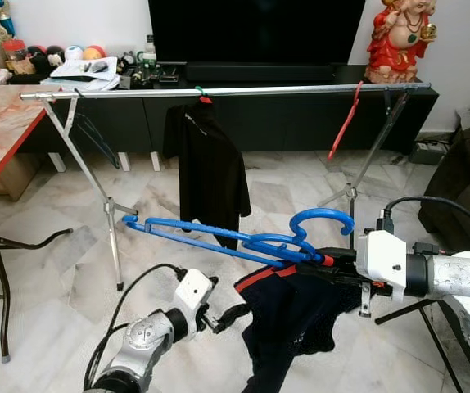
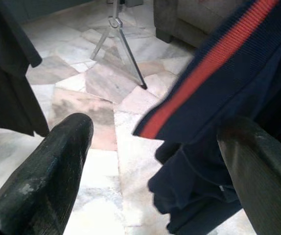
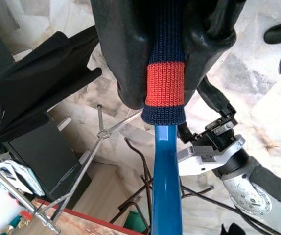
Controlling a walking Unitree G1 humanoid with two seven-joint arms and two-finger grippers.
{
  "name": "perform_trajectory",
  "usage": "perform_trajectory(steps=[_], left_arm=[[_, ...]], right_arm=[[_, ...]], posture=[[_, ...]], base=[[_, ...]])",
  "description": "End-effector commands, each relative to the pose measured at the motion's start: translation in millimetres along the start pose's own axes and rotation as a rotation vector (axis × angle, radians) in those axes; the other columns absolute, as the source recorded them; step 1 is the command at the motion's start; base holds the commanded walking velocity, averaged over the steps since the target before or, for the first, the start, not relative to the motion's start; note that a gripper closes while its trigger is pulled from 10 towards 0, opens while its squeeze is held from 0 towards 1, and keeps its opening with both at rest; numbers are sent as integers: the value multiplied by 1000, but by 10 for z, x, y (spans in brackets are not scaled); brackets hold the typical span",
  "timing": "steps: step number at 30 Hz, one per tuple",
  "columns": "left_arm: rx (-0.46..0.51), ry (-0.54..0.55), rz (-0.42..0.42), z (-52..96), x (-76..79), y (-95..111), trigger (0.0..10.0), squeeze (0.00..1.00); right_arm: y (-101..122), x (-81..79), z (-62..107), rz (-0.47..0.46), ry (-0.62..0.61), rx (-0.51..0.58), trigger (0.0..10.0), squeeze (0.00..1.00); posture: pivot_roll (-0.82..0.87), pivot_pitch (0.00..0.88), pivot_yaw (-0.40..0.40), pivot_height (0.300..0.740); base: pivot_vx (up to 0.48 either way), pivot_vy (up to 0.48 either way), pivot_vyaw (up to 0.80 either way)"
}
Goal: Hang hanger
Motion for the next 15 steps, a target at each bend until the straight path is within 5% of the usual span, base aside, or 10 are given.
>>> perform_trajectory(steps=[1,15], left_arm=[[-15,-18,-22,-17,29,-15,10000,0],[-14,-113,-21,-108,218,12,10000,0]], right_arm=[[96,13,35,37,-1,12,0,0],[188,-32,49,54,36,27,0,0]], posture=[[-59,62,-17,740],[-74,66,-21,740]], base=[[0,0,0],[0,0,0]])
Point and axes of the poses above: a point about 5 cm out from each wrist's last joint towards the gripper, its own z axis pointing back from the gripper into the wrist, its own y axis along the axis of the wrist's last joint, x = y × z, the point moved 6 cm from there along -z, pointing out of the wrist towards the gripper, and after that the axes turned 2 degrees about -z, right-handed, at the moved point
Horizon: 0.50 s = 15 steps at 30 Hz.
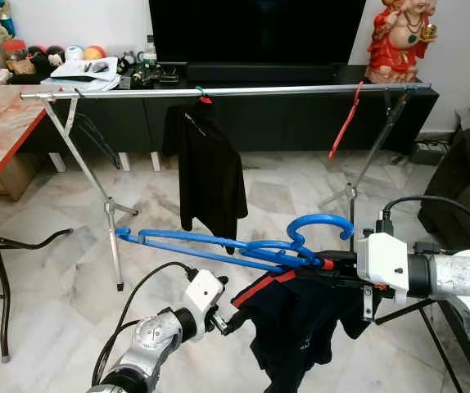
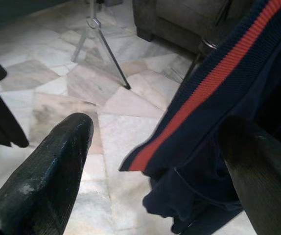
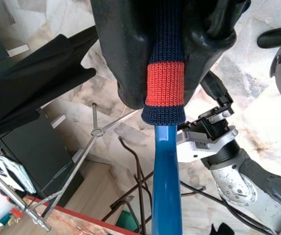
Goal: Hang hanger
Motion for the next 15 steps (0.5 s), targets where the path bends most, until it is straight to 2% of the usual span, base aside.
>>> perform_trajectory(steps=[1,2,3,15], left_arm=[[-13,-30,-9,-18,43,-10,8510,0],[-14,-36,-7,-21,51,-11,8510,0],[-15,-46,-2,-23,64,-13,0,0],[-17,-133,50,-29,208,-47,0,0]], right_arm=[[127,12,39,42,-2,26,0,0],[129,12,40,43,-1,26,0,0],[129,14,40,43,-2,25,0,0],[96,68,44,42,-26,9,0,0]], posture=[[-74,66,-21,740],[-74,66,-21,740],[-74,66,-21,740],[-77,71,-24,740]], base=[[0,0,0],[0,0,0],[0,0,0],[0,0,0]])
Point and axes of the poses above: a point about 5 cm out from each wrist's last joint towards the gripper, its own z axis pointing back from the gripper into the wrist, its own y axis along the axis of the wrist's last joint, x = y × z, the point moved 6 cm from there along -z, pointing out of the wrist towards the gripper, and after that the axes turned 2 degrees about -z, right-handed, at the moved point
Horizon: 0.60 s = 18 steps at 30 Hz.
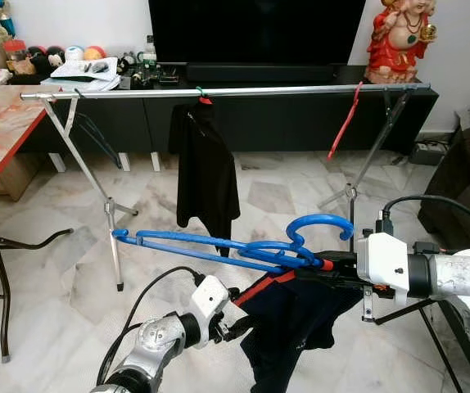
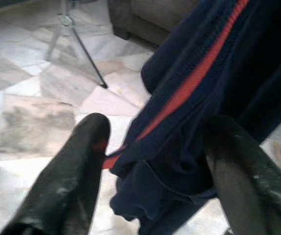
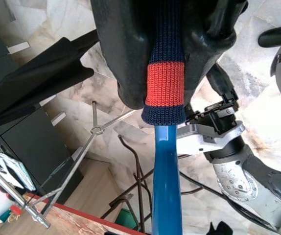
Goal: Hang hanger
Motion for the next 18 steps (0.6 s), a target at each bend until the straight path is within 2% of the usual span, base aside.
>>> perform_trajectory(steps=[1,18], left_arm=[[-17,-30,29,-7,56,-47,0,0],[-39,-65,39,-4,120,-101,0,0]], right_arm=[[65,79,50,33,-30,4,0,0],[46,111,46,39,-44,-6,0,0]], posture=[[-77,71,-24,740],[-76,73,-22,740]], base=[[0,0,0],[0,0,0]])
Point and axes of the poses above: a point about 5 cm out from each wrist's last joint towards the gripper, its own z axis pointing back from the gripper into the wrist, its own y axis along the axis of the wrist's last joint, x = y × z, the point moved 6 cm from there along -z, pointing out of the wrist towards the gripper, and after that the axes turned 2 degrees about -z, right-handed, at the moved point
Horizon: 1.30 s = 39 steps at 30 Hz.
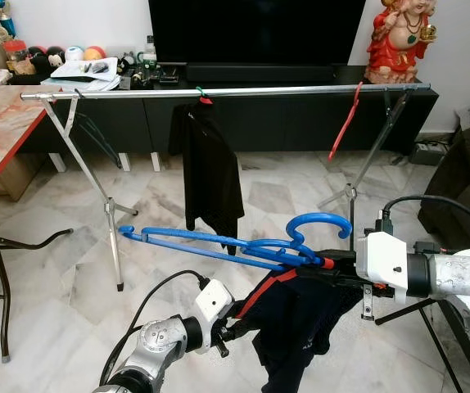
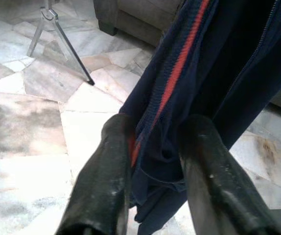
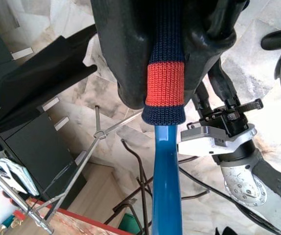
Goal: Hang hanger
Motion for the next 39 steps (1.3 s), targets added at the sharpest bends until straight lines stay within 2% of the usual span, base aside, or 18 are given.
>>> perform_trajectory(steps=[1,4,11,22,24,26,28,32,35,39], left_arm=[[-37,-22,24,-1,60,-91,0,0],[-68,-26,28,-9,98,-155,0,0],[-67,-24,36,-13,99,-156,0,0],[-76,29,56,-6,35,-175,0,0],[-86,61,60,11,-10,-195,0,0],[-104,104,48,56,-77,-231,0,0],[-110,118,41,74,-98,-244,0,0],[-123,197,60,202,-221,-320,0,0],[-139,222,55,260,-256,-367,0,0],[-149,226,51,288,-254,-399,0,0]], right_arm=[[78,89,41,42,-29,9,0,0],[61,115,37,42,-40,4,0,0],[64,127,30,43,-43,4,0,0],[49,155,20,48,-60,-2,0,0],[-42,153,31,60,-64,-52,0,0],[-231,137,70,77,-70,-144,0,0],[-277,127,86,71,-73,-160,0,0],[-589,144,223,72,-140,-294,0,0],[-704,151,315,7,-192,-303,0,0],[-790,112,401,-33,-213,-307,0,0]], posture=[[-76,73,-22,740],[-77,73,-22,740],[-75,74,-22,740],[-74,73,-20,740],[-74,73,-20,740],[-74,73,-20,740],[-74,76,-19,740],[-74,81,-17,740],[-74,81,-17,740],[-70,82,-14,740]], base=[[0,0,0],[0,0,0],[0,0,0],[0,0,0],[0,0,0],[0,0,0],[0,0,0],[0,0,0],[0,0,0],[0,0,0]])
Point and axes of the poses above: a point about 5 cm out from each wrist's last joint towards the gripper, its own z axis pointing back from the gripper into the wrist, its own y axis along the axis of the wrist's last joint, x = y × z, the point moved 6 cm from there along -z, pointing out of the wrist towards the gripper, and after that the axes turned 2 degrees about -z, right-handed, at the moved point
